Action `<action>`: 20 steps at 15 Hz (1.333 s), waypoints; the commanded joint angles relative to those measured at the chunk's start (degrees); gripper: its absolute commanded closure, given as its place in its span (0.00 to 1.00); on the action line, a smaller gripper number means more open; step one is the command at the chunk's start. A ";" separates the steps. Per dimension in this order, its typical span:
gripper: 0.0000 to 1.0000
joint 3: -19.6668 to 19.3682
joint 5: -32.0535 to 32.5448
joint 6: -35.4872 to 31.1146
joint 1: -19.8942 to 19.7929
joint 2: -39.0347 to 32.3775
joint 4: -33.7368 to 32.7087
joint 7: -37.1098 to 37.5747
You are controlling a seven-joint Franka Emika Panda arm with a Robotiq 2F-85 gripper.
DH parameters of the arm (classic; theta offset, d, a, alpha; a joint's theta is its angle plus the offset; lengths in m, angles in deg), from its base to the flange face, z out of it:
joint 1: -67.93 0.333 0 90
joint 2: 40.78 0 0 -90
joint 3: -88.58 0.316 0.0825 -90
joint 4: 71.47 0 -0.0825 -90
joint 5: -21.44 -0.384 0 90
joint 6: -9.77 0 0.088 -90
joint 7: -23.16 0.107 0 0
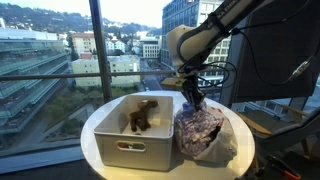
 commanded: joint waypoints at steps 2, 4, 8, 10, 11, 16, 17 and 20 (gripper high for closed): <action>0.92 0.36 -4.43 1.02 -0.71 7.49 8.23 1.45; 0.92 0.13 -5.10 -1.24 -1.41 5.89 8.56 -0.23; 0.90 -0.52 -3.36 -5.79 -2.34 -1.68 5.84 -2.93; 0.90 -1.25 -4.66 -8.80 -3.00 -6.10 4.77 -6.62; 0.89 -1.57 -5.61 -10.13 -3.27 -8.29 4.20 -8.56; 0.59 -3.11 -10.27 -12.95 -3.67 -11.60 3.51 -15.43; 0.50 -3.52 -9.99 -12.67 -3.02 -10.01 4.00 -15.20; 0.28 -3.80 -7.54 -11.27 -1.35 -4.04 5.75 -13.20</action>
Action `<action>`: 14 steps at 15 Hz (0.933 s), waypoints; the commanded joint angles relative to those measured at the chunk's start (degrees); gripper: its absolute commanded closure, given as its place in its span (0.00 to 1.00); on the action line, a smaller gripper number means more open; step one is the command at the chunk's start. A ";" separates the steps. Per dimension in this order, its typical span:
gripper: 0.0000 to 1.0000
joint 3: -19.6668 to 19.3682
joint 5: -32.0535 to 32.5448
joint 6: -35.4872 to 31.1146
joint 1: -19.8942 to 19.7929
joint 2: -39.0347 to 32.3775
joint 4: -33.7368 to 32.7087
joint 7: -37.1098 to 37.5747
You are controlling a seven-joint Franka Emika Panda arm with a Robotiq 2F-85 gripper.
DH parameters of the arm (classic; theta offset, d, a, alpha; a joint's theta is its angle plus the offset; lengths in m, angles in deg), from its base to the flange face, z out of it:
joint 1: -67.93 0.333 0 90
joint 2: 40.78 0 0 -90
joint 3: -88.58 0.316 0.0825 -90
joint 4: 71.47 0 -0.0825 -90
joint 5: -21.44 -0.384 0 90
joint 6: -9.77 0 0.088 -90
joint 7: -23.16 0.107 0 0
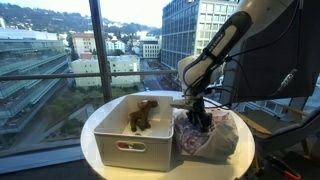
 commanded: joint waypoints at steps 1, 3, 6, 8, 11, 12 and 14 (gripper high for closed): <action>0.22 -0.63 1.52 1.72 2.49 8.67 2.29 0.98; 0.06 0.13 3.11 4.21 3.31 12.54 1.89 1.40; 0.00 2.25 3.95 3.71 3.32 15.00 -0.90 -3.67; 0.00 2.29 3.35 5.26 2.63 13.85 -0.55 -1.15; 0.00 2.82 4.53 4.39 3.21 12.20 -0.93 -1.67; 0.00 3.02 5.56 2.55 3.56 11.08 -1.62 -0.68; 0.00 3.23 8.28 -1.26 4.19 10.07 -2.59 2.09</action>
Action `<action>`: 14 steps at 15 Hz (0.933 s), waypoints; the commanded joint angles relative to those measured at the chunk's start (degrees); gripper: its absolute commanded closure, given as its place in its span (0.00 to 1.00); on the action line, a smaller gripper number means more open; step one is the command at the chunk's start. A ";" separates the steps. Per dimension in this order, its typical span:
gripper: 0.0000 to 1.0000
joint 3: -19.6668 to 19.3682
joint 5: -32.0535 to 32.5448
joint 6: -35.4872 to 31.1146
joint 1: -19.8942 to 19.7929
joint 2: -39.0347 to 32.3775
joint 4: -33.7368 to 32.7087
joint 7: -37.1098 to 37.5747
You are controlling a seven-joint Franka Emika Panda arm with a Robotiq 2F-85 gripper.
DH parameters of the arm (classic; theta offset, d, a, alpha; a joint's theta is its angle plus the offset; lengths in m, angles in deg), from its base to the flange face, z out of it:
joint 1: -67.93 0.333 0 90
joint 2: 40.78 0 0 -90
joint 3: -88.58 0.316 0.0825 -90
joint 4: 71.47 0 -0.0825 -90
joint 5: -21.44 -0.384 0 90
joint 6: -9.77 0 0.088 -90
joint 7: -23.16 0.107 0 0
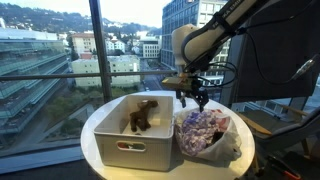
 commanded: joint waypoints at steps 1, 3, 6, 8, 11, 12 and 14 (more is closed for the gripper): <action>0.00 0.37 5.24 -5.19 1.20 -2.57 -3.04 5.73; 0.00 -0.59 8.83 -6.62 1.64 -3.23 -4.33 12.07; 0.00 -2.06 9.15 -8.22 0.62 -4.27 -5.50 19.87; 0.00 -3.04 8.44 -8.98 0.15 -5.69 -6.37 22.66; 0.00 -4.68 9.08 -9.58 0.13 -9.60 -8.70 26.22; 0.00 -5.13 8.73 -9.87 0.13 -11.00 -9.42 26.73; 0.00 -5.93 8.55 -10.54 0.42 -13.59 -10.82 27.25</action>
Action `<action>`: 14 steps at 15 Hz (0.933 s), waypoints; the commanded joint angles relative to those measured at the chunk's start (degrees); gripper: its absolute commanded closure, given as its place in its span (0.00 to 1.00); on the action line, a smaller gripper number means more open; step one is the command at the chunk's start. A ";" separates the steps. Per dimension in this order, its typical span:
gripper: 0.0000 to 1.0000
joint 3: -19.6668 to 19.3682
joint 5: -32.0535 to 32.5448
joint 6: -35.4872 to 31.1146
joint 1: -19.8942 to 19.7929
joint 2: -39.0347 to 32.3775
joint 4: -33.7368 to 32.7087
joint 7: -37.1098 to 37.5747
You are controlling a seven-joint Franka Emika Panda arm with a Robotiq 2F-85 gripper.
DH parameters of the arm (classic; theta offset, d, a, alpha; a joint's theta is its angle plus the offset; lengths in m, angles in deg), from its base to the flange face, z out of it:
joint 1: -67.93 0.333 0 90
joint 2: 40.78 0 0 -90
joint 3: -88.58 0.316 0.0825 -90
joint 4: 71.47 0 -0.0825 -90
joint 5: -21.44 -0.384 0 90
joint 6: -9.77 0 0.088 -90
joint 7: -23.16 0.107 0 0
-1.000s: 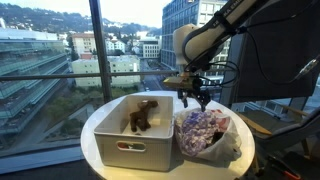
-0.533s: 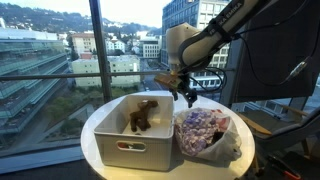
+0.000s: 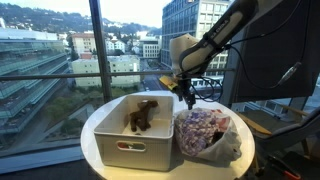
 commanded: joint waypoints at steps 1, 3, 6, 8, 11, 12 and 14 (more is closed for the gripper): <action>0.00 -1.46 0.35 -1.82 0.74 -5.69 -4.54 2.46; 0.00 -2.37 0.87 -2.28 1.47 -7.77 -6.18 2.86; 0.00 -3.64 1.17 -3.25 2.19 -10.74 -8.79 2.39; 0.00 -3.78 -0.47 -4.67 1.76 -12.47 -9.91 1.29; 0.00 -3.68 -2.92 -7.71 1.28 -14.03 -9.04 0.67; 0.00 -3.57 -4.09 -8.52 1.25 -14.22 -8.26 0.64; 0.00 -3.89 -5.27 -9.44 1.74 -14.47 -7.16 0.89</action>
